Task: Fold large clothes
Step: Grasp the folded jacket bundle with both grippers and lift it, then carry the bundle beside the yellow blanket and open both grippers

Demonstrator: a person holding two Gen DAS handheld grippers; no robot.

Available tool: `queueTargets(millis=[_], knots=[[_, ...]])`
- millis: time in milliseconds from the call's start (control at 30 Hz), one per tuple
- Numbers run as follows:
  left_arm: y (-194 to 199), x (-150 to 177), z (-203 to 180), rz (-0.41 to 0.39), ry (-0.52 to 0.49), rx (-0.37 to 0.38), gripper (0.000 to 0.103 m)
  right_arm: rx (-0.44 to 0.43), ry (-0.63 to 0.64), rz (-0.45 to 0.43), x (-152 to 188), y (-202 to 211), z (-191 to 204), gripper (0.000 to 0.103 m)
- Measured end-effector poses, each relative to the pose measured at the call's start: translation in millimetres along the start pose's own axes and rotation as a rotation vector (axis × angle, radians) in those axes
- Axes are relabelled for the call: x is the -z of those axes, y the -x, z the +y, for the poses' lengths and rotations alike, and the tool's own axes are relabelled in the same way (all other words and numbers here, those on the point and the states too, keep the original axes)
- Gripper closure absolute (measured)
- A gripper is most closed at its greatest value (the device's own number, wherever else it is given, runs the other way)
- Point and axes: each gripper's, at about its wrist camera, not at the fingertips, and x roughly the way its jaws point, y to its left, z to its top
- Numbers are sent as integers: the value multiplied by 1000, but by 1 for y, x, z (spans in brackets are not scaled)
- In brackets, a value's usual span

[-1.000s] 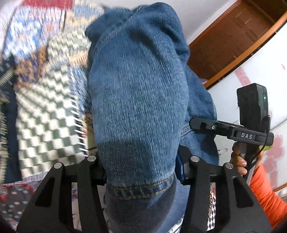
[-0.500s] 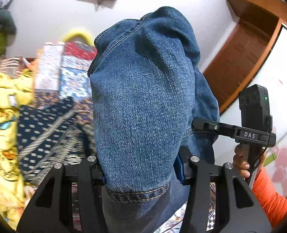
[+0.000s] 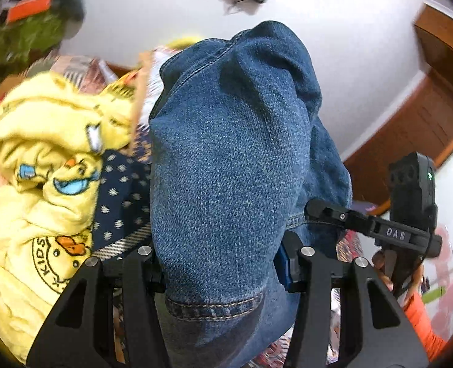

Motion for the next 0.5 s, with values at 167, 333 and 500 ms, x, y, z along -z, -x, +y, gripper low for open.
queueTargets(millis=[167, 333, 500], knots=[[-63, -4, 52, 75, 129, -45, 52, 62, -28, 46, -11, -61, -19, 73], [-106, -8, 85, 144, 201, -73, 43, 102, -69, 70, -15, -91, -33, 72], [-106, -7, 72, 145, 109, -179, 32, 239, 59, 78, -9, -93, -17, 60]])
